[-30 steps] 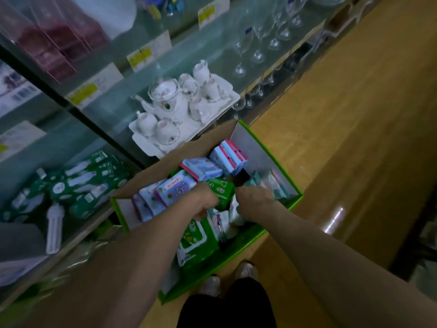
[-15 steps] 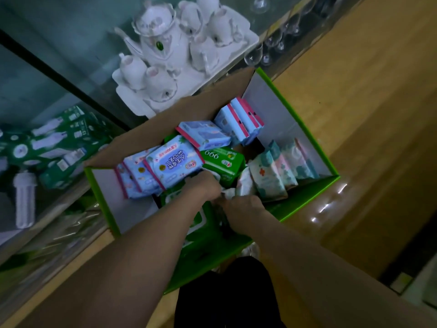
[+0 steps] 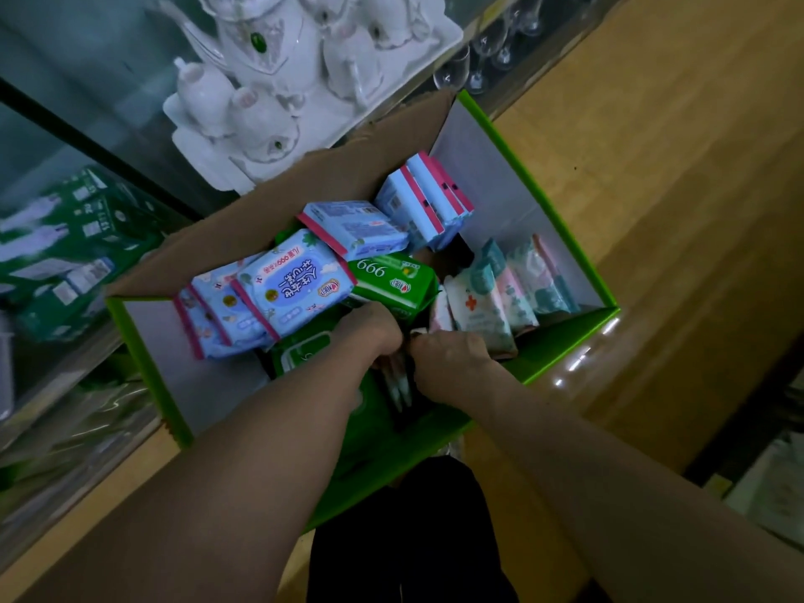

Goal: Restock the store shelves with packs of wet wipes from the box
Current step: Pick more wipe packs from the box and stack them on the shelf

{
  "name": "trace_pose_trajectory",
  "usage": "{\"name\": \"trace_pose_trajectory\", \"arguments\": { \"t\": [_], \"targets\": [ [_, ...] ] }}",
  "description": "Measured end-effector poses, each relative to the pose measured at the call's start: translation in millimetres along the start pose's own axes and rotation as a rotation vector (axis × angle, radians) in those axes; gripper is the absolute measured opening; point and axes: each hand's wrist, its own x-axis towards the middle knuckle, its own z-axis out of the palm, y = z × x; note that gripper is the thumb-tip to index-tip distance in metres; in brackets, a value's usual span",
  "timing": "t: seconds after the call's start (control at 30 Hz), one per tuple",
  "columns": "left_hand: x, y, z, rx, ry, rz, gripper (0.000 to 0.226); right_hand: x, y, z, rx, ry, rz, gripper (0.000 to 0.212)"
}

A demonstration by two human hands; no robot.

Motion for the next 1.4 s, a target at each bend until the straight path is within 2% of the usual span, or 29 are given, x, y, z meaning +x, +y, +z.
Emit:
{"name": "trace_pose_trajectory", "arguments": {
  "t": [0.1, 0.23, 0.43, 0.5, 0.63, 0.73, 0.83, 1.0, 1.1, 1.2, 1.3, 1.4],
  "targets": [
    [-6.3, -0.1, -11.8, -0.147, -0.073, -0.041, 0.009, -1.9, 0.7, 5.2, 0.185, -0.083, -0.031, 0.044],
    [-22.4, -0.9, -35.7, -0.21, -0.067, -0.072, 0.02, -9.5, 0.3, -0.9, 0.371, -0.206, -0.008, 0.081],
    [-49.2, 0.7, -58.5, -0.173, -0.107, -0.084, 0.02, -26.7, -11.9, -8.9, 0.412, -0.105, -0.033, 0.098],
    [-57.7, 0.8, -66.5, -0.207, -0.114, -0.087, 0.019, -32.7, -19.3, -10.5, 0.413, -0.012, -0.029, 0.095],
    [-73.5, -0.1, -87.4, -0.339, -0.115, -0.11, 0.014, -46.6, -33.7, -21.3, 0.457, 0.314, 0.012, 0.055],
    [-84.5, -5.1, -100.8, -0.455, -0.151, -0.11, 0.022, -57.4, -28.8, -42.4, 0.519, 0.458, 0.05, 0.039],
    [-95.1, -4.5, -110.0, -0.594, -0.148, -0.035, 0.053, -68.9, -13.6, -66.5, 0.653, 0.435, 0.108, 0.038],
    [-121.5, 15.0, -121.8, -0.495, -0.092, 0.235, 0.074, -90.4, 6.7, -95.1, 1.327, 0.392, 0.199, 0.023],
    [-137.1, 23.5, -131.8, -0.458, -0.125, 0.273, 0.063, -100.7, 16.1, -101.5, 1.612, 0.382, 0.303, 0.027],
    [-153.1, 30.9, -139.9, -0.45, -0.193, 0.253, 0.054, -112.4, 19.5, -111.9, 1.801, 0.454, 0.355, 0.033],
    [-173.1, 40.9, -147.4, -0.582, -0.285, 0.229, 0.038, -126.5, 19.6, -126.6, 1.823, 0.51, 0.394, 0.035],
    [-187.1, 52.2, -151.0, -0.579, -0.28, 0.256, 0.032, -141.3, 17.1, -139.1, 1.725, 0.441, 0.387, 0.046]
  ]
}}
